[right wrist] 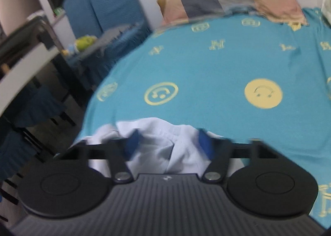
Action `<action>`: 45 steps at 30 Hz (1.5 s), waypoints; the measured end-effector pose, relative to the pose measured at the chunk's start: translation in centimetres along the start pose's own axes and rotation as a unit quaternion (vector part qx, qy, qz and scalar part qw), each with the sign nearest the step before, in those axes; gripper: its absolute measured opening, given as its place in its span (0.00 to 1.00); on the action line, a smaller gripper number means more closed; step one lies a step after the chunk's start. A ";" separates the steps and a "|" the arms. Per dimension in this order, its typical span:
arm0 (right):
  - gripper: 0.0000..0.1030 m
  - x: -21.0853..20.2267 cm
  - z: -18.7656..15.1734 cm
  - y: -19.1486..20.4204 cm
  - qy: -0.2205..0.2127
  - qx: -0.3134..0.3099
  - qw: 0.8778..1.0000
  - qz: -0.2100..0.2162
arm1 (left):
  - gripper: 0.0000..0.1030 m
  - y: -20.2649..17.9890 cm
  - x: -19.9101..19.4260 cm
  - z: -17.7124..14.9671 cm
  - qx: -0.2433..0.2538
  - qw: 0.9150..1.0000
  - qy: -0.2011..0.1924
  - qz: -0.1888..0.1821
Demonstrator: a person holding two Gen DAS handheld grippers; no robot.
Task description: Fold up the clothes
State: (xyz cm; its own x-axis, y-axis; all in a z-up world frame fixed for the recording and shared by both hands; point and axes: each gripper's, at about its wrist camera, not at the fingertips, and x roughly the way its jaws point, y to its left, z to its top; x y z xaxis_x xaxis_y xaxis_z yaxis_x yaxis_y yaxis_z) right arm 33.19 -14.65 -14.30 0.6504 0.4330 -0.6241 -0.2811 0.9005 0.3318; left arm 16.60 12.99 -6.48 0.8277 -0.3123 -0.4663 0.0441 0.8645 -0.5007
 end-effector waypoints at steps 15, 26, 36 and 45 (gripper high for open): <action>0.06 -17.2 -10.2 9.6 -0.030 -0.156 0.984 0.083 | 0.64 3.0 -5.1 0.1 -0.086 0.994 -0.029 -0.061; 0.10 -20.1 -17.3 14.4 0.054 -0.179 0.970 0.159 | 0.63 -1.3 -6.5 -2.4 0.016 0.999 0.020 -0.031; 0.79 -23.8 -14.8 7.5 0.001 -0.044 0.988 0.148 | 0.62 -3.6 -5.5 -4.9 0.080 0.993 0.081 0.015; 0.12 -16.7 -14.9 6.2 0.090 -0.084 0.986 0.115 | 0.61 -2.8 -2.8 -4.8 0.076 0.991 0.109 0.029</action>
State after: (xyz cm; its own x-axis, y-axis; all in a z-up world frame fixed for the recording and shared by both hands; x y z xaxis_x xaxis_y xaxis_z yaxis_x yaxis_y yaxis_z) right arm 10.07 -15.74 -12.32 0.4253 0.6128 -0.6660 -0.5289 0.7655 0.3665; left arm 11.49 9.57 -7.24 0.6917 -0.3238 -0.6455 0.0978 0.9276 -0.3605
